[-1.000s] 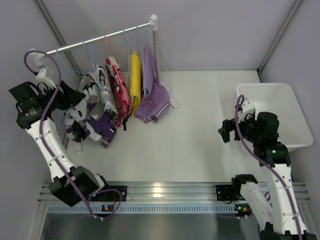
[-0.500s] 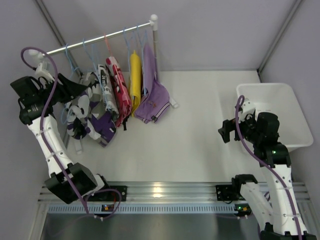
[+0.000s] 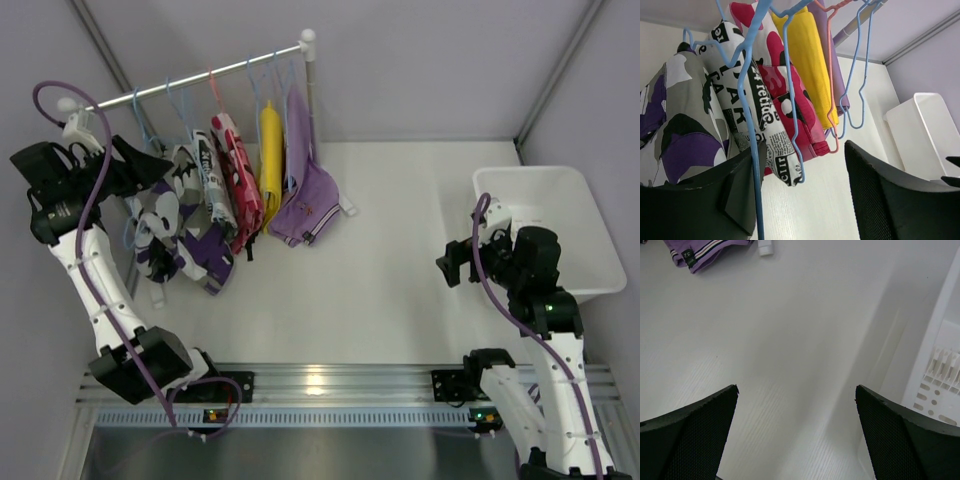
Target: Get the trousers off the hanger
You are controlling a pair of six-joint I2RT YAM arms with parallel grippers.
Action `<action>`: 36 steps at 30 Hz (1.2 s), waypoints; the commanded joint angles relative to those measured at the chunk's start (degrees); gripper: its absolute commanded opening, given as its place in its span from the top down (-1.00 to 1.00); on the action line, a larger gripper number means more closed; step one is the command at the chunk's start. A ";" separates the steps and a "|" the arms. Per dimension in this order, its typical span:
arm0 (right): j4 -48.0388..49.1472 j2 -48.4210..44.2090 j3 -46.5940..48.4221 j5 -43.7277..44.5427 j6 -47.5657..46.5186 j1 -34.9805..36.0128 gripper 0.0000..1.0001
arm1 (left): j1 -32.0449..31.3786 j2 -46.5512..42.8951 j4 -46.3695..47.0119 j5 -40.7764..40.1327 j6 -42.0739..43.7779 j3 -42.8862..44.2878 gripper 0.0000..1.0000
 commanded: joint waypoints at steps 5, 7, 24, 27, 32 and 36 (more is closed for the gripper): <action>0.28 -0.55 -0.07 -1.27 0.24 -0.62 -0.99 | -0.30 0.90 -8.21 2.71 8.47 8.05 -0.48; 0.37 -0.55 -0.07 -1.27 0.24 -0.62 -0.99 | -0.30 1.44 -11.02 2.71 10.23 9.02 -0.32; 0.28 -0.28 -0.07 -1.44 0.24 -0.62 -0.99 | -7.76 4.25 -8.06 1.22 8.14 5.60 0.19; 0.28 -0.19 -0.07 -1.36 0.32 -0.62 -0.99 | -8.03 4.16 -6.38 0.95 6.20 5.16 0.48; 0.37 -0.28 -0.15 -1.36 0.32 -0.62 -0.99 | -8.03 4.08 -3.22 1.82 2.34 4.11 0.81; 0.37 -0.46 -0.15 -1.27 0.41 -0.62 -0.99 | -8.03 2.76 3.98 3.85 -5.20 0.78 1.00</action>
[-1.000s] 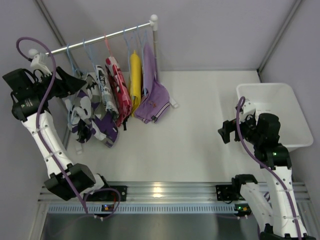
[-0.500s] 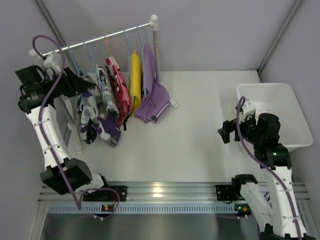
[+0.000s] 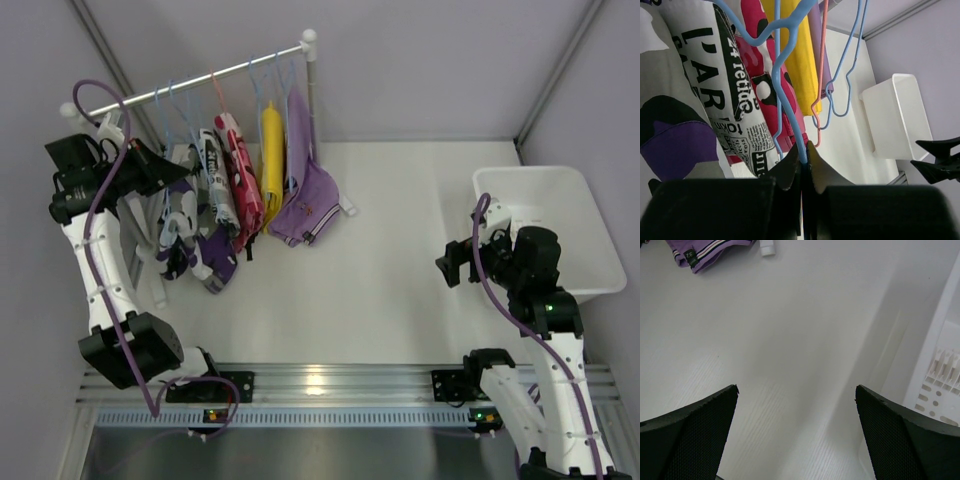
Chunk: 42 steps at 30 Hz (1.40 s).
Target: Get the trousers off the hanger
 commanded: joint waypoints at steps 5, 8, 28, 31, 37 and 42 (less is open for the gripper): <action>0.35 -0.63 -0.22 -0.83 0.32 -0.62 -0.99 | -0.64 -6.48 19.67 3.59 -9.38 -3.75 1.00; 0.43 -0.55 -0.13 -0.75 0.41 -0.62 -0.99 | -0.47 -9.29 21.70 1.83 -11.31 -3.14 1.00; 0.17 0.07 -0.13 -0.83 0.06 -0.71 -0.99 | 0.06 -28.19 18.64 -15.40 -24.42 -1.55 1.00; 0.26 0.16 -0.13 -0.83 0.06 -0.62 -0.99 | 0.06 -30.83 13.28 -17.24 -22.83 -0.76 1.00; 0.26 -0.46 -0.13 -0.92 0.15 -0.62 -0.99 | 0.06 -38.39 12.13 -14.62 -22.91 -2.34 1.00; 0.43 -0.98 -0.31 -0.83 0.32 -0.62 -0.99 | 0.06 -40.94 11.96 -7.68 -24.67 0.90 1.00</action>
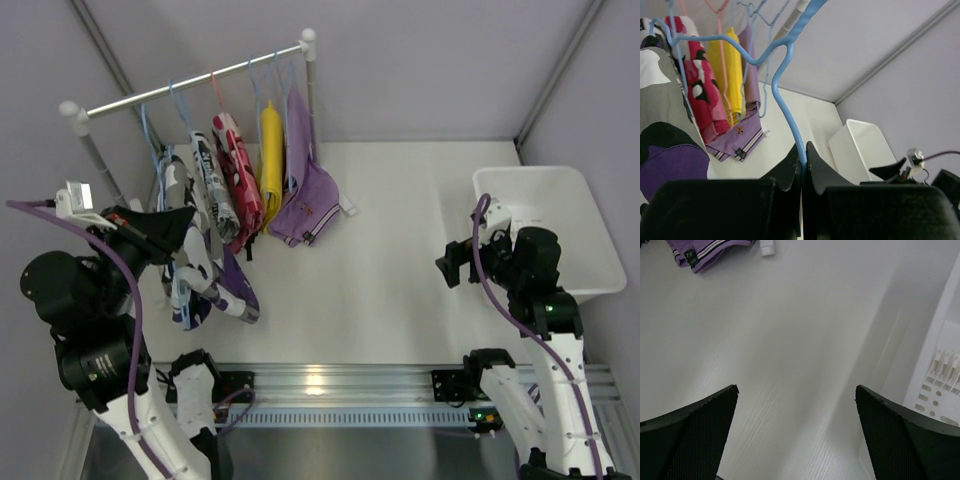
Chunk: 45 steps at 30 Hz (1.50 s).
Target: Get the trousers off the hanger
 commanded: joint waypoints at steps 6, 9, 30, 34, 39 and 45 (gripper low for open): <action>0.81 -1.80 -0.37 -0.57 0.70 -0.62 -0.99 | 0.08 -3.79 16.25 16.97 -8.88 5.81 1.00; 0.98 -1.80 -0.38 -0.66 0.79 -0.62 -0.99 | 0.17 -5.03 23.80 20.49 -15.82 5.20 1.00; 0.72 -5.49 4.02 2.59 3.77 -0.71 -0.99 | 34.00 8.77 113.82 22.96 -94.14 11.16 1.00; 0.63 -5.14 4.55 2.86 3.69 -0.71 -0.99 | 39.54 9.30 118.98 21.20 -100.02 11.26 1.00; 0.37 -4.70 4.37 3.03 3.95 -0.71 -0.99 | 41.13 8.51 121.04 21.90 -101.63 7.58 1.00; 0.10 -4.52 3.58 2.68 4.21 -0.71 -0.99 | 37.10 6.93 101.95 25.33 -90.49 0.72 1.00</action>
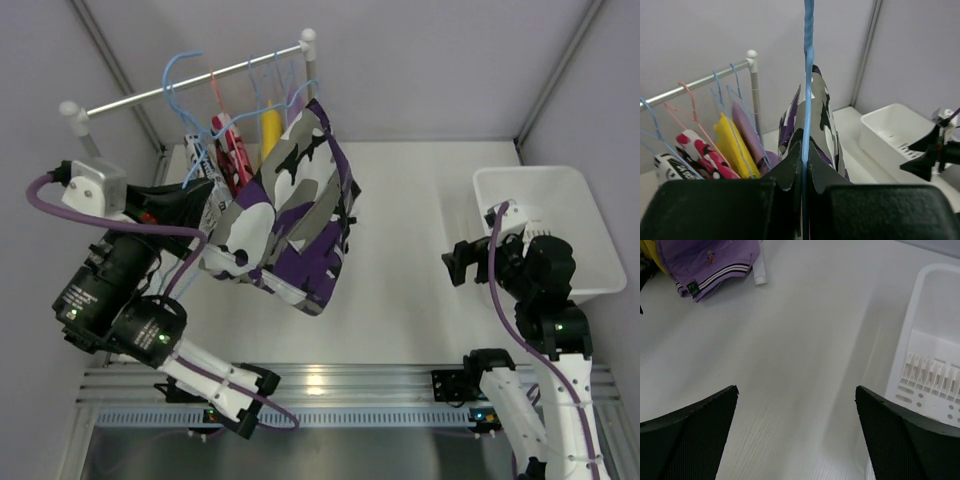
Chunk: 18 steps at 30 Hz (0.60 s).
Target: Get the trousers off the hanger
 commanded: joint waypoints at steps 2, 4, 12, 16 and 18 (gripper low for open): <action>0.22 0.75 0.89 0.06 0.67 -0.62 -0.99 | -5.21 0.28 -23.02 -7.73 -7.11 -3.71 1.00; 0.30 1.01 0.54 -0.03 0.76 -0.71 -0.99 | -11.35 0.72 -44.09 -8.51 5.49 -4.41 1.00; 1.01 2.06 -0.60 0.67 0.67 -0.62 -0.99 | -27.28 2.48 -50.34 -11.42 9.73 -6.62 1.00; 1.01 2.15 -0.87 1.55 0.41 -0.62 -0.99 | -28.25 4.49 -45.31 -11.51 4.10 -2.32 1.00; 1.27 2.41 -0.95 1.73 0.41 -0.71 -0.99 | -28.95 5.64 -48.46 -11.33 4.00 -0.38 1.00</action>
